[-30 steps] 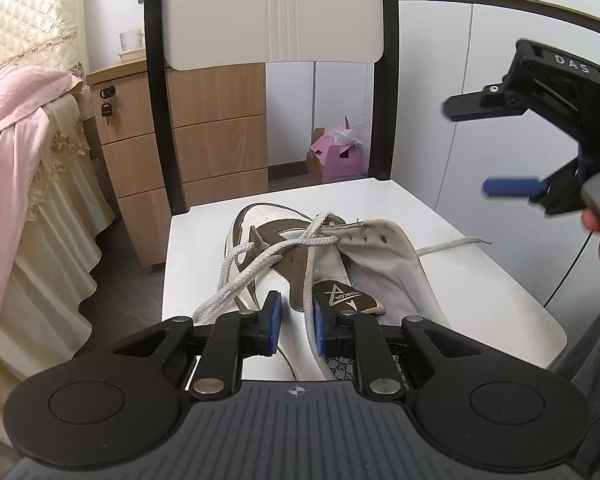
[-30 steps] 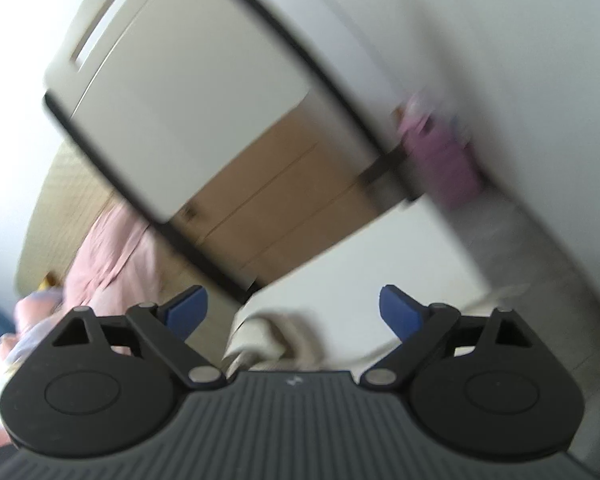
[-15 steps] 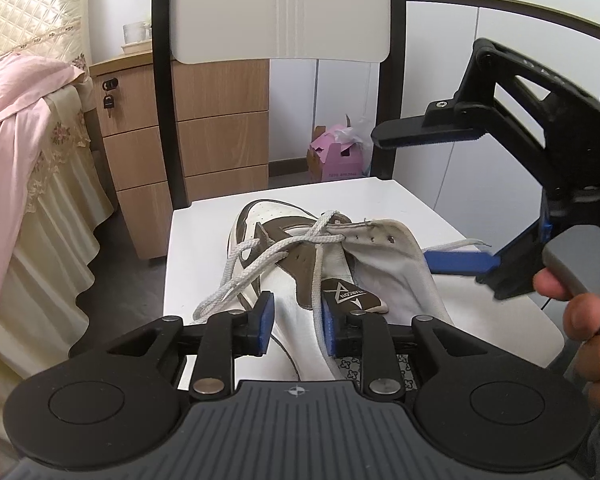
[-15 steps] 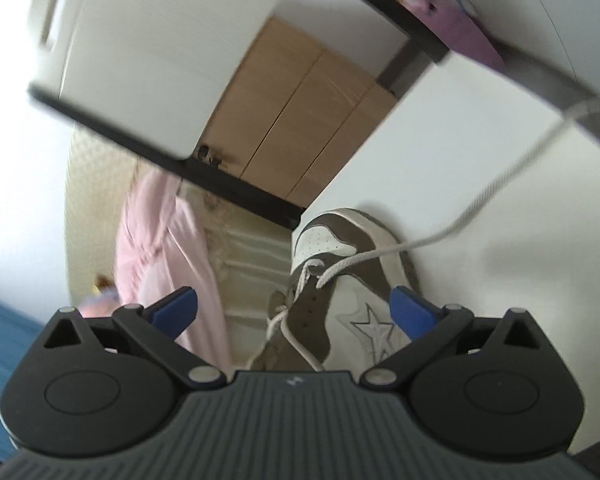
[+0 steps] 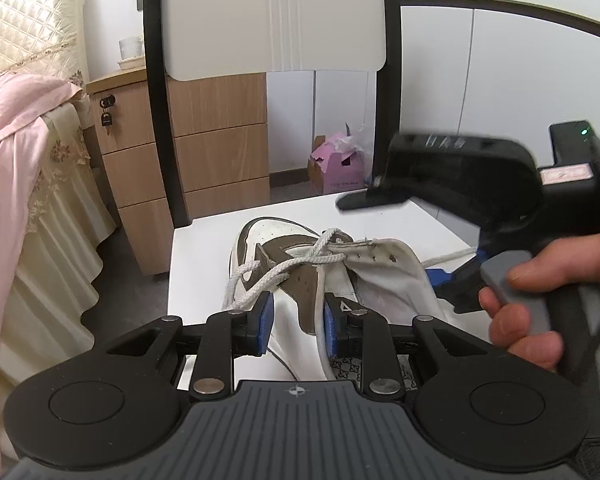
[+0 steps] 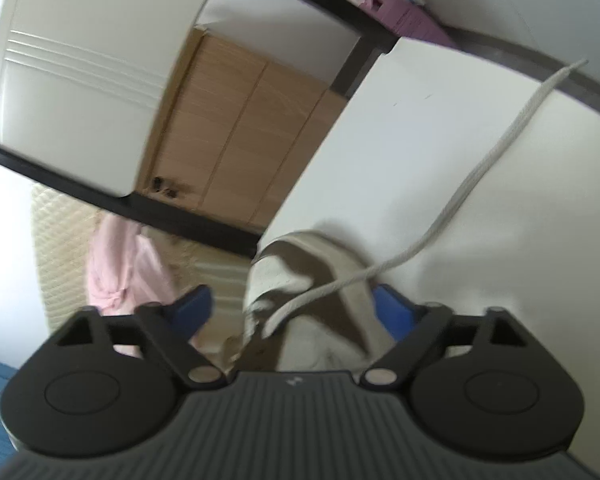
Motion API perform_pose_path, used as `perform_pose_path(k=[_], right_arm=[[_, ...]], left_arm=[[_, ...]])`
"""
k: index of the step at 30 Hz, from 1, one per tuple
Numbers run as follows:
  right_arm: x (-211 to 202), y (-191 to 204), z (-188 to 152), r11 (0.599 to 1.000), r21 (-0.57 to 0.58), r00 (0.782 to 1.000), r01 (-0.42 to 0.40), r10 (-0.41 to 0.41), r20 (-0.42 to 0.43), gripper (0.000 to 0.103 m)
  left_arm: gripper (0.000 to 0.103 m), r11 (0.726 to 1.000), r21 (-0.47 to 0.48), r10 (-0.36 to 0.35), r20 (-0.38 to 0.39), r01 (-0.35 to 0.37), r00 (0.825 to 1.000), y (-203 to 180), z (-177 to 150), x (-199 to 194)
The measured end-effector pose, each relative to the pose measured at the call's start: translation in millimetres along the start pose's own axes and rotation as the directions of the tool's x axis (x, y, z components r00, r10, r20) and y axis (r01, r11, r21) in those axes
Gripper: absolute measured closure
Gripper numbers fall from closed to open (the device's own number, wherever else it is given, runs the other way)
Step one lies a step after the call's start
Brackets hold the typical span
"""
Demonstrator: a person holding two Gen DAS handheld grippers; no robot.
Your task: Lace up shoes with both hands
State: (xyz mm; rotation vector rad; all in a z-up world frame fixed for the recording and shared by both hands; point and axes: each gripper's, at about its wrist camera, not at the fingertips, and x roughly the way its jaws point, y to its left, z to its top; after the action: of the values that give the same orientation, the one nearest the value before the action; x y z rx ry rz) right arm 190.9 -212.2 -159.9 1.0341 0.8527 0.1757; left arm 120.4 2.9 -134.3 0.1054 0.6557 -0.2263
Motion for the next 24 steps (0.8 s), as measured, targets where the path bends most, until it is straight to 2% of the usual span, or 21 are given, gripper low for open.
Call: perform_pose_path(k=[1, 3, 4, 6, 8, 9, 10, 12, 13, 15, 18, 24], right_arm=[[2, -3, 1, 1.000, 0.004, 1.000, 0.011, -0.011, 0.002, 0.037], [7, -7, 2, 1.000, 0.020, 1.000, 0.012, -0.012, 0.001, 0.043], [9, -8, 2, 1.000, 0.024, 1.000, 0.008, -0.008, 0.004, 0.049], [12, -8, 4, 1.000, 0.022, 1.000, -0.005, 0.005, 0.011, 0.054], [12, -7, 4, 1.000, 0.010, 1.000, -0.013, 0.013, 0.012, 0.065], [12, -5, 3, 1.000, 0.006, 1.000, -0.014, 0.014, 0.008, 0.078], [11, -4, 4, 1.000, 0.000, 1.000, -0.013, 0.013, 0.006, 0.085], [9, -3, 5, 1.000, -0.009, 1.000, -0.012, 0.012, 0.012, 0.095], [8, -3, 6, 1.000, -0.012, 1.000, -0.014, 0.014, 0.016, 0.098], [4, 0, 8, 0.999, -0.037, 0.999, -0.005, 0.006, 0.031, 0.099], [-2, 2, 15, 0.996, -0.084, 0.998, 0.031, -0.026, 0.059, 0.100], [-21, -6, 38, 0.992, -0.091, 0.988, 0.086, -0.073, 0.136, 0.100]], left_arm=[[0.074, 1.000, -0.001, -0.008, -0.003, 0.008, 1.000, 0, 0, 1], [0.074, 1.000, -0.005, -0.031, -0.007, 0.031, 0.999, -1, 1, 3], [0.074, 0.999, -0.006, -0.043, -0.010, 0.043, 0.999, -1, 2, 3], [0.074, 0.999, -0.014, -0.042, -0.012, 0.041, 0.999, -1, 3, 7], [0.074, 0.999, -0.020, -0.031, -0.013, 0.031, 0.999, -1, 4, 11], [0.075, 0.999, -0.024, -0.022, -0.014, 0.021, 1.000, -1, 5, 13], [0.080, 1.000, -0.027, -0.009, -0.017, 0.009, 1.000, 0, 5, 14], [0.083, 1.000, -0.023, 0.007, -0.020, -0.008, 1.000, -2, 5, 15], [0.088, 1.000, -0.019, 0.021, -0.018, -0.021, 1.000, -3, 5, 15], [0.091, 0.999, -0.012, 0.046, -0.015, -0.046, 0.999, -4, 5, 13], [0.092, 0.999, -0.022, 0.046, -0.020, -0.047, 0.999, -2, 5, 12], [0.092, 0.998, -0.049, 0.034, -0.037, -0.036, 0.999, 4, 6, 13]])
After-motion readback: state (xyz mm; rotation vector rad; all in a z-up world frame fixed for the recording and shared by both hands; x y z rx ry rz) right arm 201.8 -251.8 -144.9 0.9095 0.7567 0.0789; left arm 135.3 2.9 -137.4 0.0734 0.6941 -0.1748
